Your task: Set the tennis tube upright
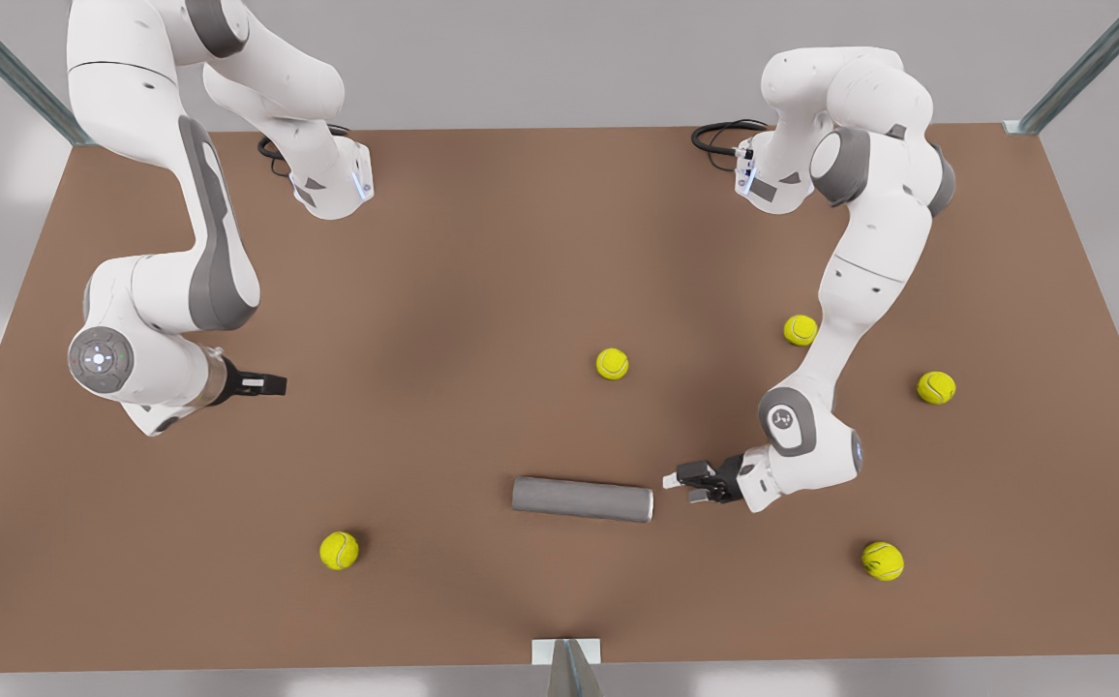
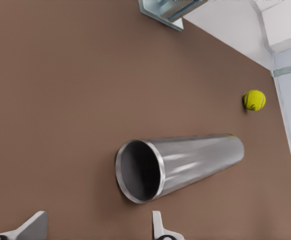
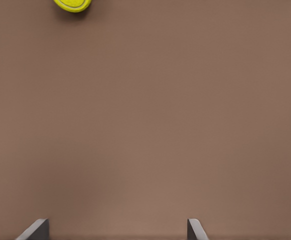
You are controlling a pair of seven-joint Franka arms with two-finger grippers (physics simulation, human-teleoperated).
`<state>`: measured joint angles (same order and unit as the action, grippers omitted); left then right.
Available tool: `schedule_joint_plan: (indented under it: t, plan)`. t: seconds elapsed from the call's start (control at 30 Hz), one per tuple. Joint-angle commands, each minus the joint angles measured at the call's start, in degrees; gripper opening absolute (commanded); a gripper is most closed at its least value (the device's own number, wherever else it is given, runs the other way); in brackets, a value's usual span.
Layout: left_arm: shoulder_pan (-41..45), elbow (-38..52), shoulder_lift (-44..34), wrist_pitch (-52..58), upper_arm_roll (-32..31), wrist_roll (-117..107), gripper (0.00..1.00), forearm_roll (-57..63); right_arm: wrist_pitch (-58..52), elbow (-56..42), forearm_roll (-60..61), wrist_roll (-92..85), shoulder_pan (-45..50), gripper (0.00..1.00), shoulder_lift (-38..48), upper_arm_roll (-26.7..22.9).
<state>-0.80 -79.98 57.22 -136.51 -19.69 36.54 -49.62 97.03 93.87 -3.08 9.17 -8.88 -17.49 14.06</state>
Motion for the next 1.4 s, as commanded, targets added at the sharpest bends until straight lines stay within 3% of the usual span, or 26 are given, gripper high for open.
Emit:
schedule_joint_plan:
  t: [0.0,0.03,0.13,1.37]
  plan:
    - [0.01,0.0,-0.09,0.54,-0.43,-1.02,0.95,-6.51,0.0,0.0,0.0,-0.03,0.0,1.0,0.0,0.0]
    - [-0.08,1.67,-0.35,6.26,-0.26,-2.78,0.96,-12.43,0.0,0.0,0.09,0.06,0.0,1.0,0.0,0.0]
    - [-0.08,1.85,-0.44,6.52,-0.34,-3.23,0.97,-14.36,0.0,0.0,0.09,-0.03,0.0,1.0,-0.35,0.0]
    - [5.37,11.69,7.91,5.73,1.33,-2.17,0.98,-16.3,-0.44,-0.09,0.26,-0.73,-1.06,1.0,-0.52,0.0]
